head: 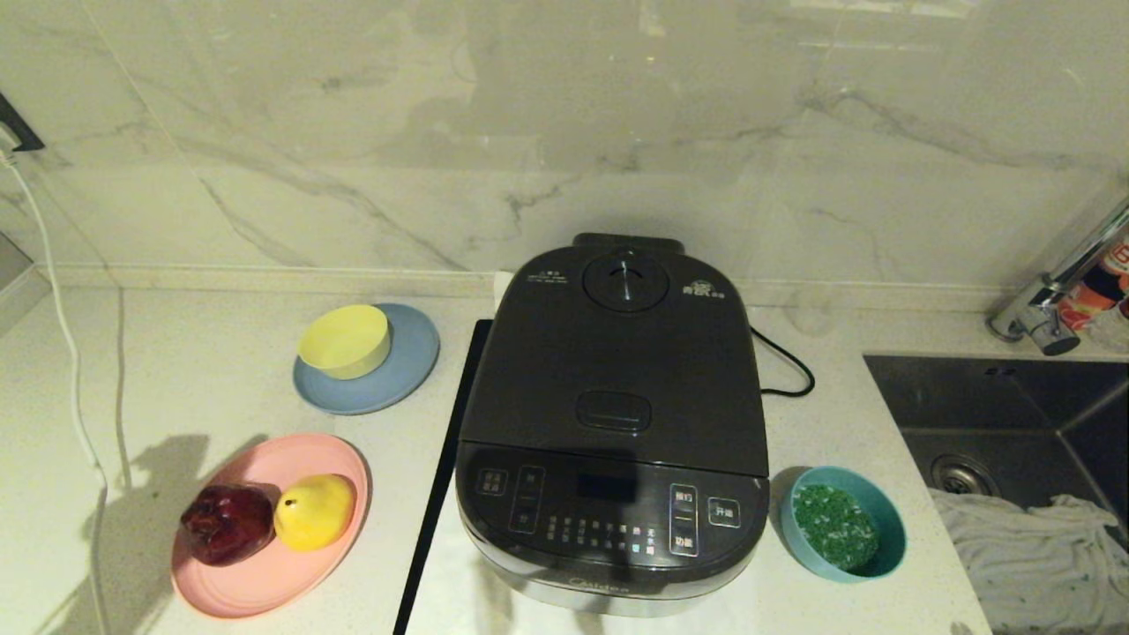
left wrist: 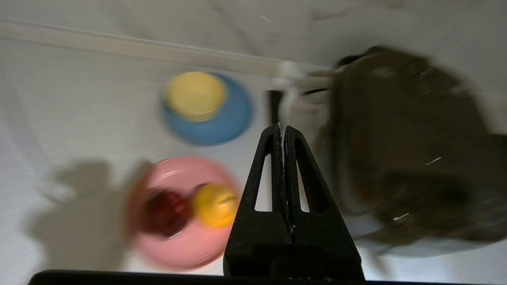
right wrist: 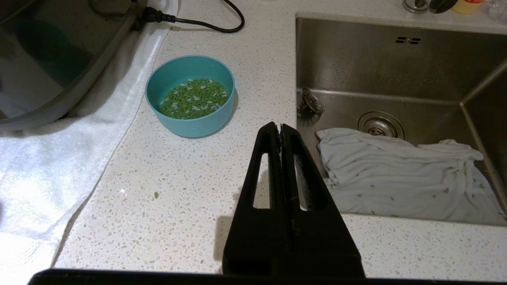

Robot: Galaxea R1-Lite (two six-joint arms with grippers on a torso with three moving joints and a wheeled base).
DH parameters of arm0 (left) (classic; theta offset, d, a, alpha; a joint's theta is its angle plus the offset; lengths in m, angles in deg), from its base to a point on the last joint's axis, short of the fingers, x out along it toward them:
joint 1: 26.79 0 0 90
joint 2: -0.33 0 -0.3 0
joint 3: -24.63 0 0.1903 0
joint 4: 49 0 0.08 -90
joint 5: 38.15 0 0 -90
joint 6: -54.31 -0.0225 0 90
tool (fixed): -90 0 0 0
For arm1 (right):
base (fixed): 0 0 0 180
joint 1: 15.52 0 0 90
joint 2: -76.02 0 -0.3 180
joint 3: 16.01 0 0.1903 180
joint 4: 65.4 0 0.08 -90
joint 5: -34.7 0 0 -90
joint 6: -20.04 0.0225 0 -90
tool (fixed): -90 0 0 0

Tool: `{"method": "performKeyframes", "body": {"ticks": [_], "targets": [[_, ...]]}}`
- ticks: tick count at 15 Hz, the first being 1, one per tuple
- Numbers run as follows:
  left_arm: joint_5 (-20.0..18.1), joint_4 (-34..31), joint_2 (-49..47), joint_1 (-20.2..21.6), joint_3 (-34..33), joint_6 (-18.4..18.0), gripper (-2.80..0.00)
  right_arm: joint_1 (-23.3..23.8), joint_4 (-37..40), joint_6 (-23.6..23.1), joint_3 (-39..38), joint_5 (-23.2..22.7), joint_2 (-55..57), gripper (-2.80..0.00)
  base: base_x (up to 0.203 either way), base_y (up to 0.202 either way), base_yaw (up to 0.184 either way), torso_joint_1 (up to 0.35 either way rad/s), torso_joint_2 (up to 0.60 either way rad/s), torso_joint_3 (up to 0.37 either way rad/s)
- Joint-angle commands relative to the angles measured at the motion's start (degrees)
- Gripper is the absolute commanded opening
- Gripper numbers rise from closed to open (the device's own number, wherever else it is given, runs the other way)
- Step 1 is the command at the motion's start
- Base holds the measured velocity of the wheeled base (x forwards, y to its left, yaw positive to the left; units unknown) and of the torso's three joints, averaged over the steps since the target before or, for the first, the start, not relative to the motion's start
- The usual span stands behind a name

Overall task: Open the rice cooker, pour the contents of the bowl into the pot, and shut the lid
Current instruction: Open the rice cooker

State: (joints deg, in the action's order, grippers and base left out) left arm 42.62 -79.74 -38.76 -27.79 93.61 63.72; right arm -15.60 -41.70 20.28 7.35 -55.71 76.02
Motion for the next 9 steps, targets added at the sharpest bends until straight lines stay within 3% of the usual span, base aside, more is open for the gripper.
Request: {"method": "performKeyframes", "body": {"ticks": [1,5,9], "targets": [[-3.97,-1.22,-18.13,-3.36,10.48,4.05,-2.80,-0.01,0.02,0.02,-0.09,-0.02,0.00,-2.80,0.000,0.000,0.000,0.000,0.00,0.000],[-5.42,-3.31,-30.80,-20.84,19.97,12.77,-2.80,-0.01,0.02,0.02,-0.09,-0.02,0.00,-2.80,0.000,0.000,0.000,0.000,0.00,0.000],[3.42,-2.74,-39.30,-34.58,21.93,16.21,-2.80,-0.01,0.02,0.02,-0.08,-0.02,0.00,-2.80,0.000,0.000,0.000,0.000,0.00,0.000]]}}
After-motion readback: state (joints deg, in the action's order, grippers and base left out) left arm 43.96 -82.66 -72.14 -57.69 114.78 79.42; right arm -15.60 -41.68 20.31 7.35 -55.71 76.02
